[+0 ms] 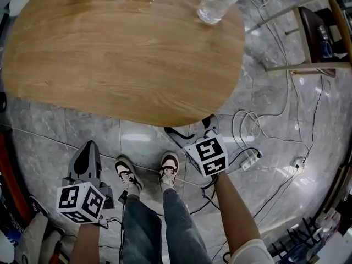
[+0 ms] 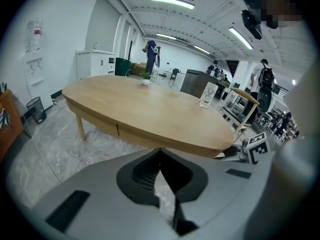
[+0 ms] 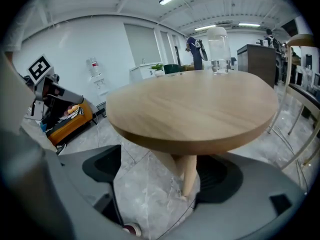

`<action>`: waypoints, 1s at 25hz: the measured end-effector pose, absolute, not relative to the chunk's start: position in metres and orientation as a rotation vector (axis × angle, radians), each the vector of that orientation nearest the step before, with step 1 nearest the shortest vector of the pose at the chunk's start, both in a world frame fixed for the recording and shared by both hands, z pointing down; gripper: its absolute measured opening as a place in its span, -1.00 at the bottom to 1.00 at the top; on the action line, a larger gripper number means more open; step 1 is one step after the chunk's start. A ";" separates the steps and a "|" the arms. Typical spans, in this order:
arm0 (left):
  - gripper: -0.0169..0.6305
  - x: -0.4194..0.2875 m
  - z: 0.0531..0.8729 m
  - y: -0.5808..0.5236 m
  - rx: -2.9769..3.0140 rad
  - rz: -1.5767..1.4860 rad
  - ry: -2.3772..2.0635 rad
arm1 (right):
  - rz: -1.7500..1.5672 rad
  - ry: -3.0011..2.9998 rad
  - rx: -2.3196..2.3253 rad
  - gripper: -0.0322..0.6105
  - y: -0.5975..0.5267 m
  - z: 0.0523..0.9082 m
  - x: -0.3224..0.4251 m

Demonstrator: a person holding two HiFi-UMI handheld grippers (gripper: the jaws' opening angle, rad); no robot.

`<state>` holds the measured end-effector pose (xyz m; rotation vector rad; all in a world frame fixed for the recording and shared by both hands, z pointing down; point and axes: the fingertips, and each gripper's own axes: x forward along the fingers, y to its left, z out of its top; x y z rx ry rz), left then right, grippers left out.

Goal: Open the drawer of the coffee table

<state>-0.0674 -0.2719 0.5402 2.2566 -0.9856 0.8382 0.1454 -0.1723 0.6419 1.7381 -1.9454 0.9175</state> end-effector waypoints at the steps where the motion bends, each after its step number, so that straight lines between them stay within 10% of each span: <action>1: -0.98 -0.068 0.540 -0.272 2.253 0.836 -0.988 | 0.913 -1.950 1.747 0.57 -0.175 0.641 0.146; 17: -0.98 -0.060 0.551 -0.268 2.251 0.845 -0.961 | 0.867 -2.014 1.685 0.45 -0.188 0.652 0.135; 25: -0.98 -0.060 0.553 -0.262 2.239 0.853 -0.952 | 0.849 -1.974 1.723 0.04 -0.189 0.654 0.148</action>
